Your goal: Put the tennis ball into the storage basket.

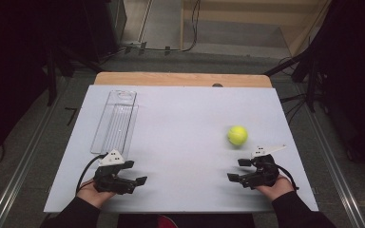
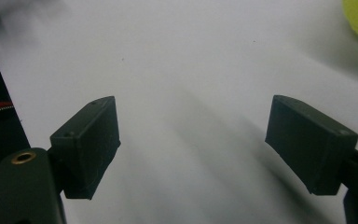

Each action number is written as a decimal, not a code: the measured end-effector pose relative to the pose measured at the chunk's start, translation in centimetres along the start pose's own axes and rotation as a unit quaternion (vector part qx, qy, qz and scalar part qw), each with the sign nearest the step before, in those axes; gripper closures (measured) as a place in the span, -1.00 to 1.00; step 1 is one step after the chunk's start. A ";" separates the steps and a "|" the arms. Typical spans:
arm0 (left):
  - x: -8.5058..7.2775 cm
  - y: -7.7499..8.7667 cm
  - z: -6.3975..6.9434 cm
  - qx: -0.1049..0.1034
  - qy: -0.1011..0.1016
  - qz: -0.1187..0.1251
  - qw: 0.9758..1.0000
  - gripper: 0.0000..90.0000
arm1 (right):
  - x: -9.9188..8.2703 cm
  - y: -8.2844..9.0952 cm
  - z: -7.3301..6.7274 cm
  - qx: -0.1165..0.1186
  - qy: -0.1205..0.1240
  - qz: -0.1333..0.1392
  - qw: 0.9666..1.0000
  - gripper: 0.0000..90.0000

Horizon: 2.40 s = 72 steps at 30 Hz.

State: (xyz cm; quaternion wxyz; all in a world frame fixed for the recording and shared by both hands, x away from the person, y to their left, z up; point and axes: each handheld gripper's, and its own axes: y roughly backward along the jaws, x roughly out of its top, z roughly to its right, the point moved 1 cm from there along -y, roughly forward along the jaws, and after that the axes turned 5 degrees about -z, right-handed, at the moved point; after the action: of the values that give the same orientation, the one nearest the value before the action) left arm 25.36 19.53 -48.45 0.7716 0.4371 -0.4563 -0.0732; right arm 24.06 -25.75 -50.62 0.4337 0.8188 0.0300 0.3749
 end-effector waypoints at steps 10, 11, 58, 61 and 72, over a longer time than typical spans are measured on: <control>-0.1 0.0 0.0 -0.001 -0.005 0.006 1.000 -0.55 | 0.1 0.2 0.1 -0.005 -0.005 0.010 1.000 -0.66; -0.1 0.0 0.0 -0.001 -0.005 0.006 1.000 -0.55 | 0.1 0.2 0.1 -0.005 -0.005 0.010 1.000 -0.66; 0.3 -0.2 -0.7 -0.007 -0.002 0.008 1.000 -0.55 | 0.5 -0.2 0.2 -0.009 -0.011 0.023 1.000 -0.65; 0.4 -0.2 -0.7 -0.007 -0.002 0.009 1.000 -0.55 | 0.5 -0.1 0.2 -0.012 -0.011 0.023 1.000 -0.65; 0.3 -0.1 -0.6 -0.008 -0.003 0.007 1.000 -0.55 | 1.1 -0.3 0.1 -0.013 -0.009 0.028 0.999 -0.65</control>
State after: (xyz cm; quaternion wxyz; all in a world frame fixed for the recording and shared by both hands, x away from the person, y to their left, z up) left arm 26.03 19.69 -48.47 0.7741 0.4274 -0.4613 -0.0727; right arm 25.02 -25.23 -50.19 0.4337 0.8170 -0.0019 0.3799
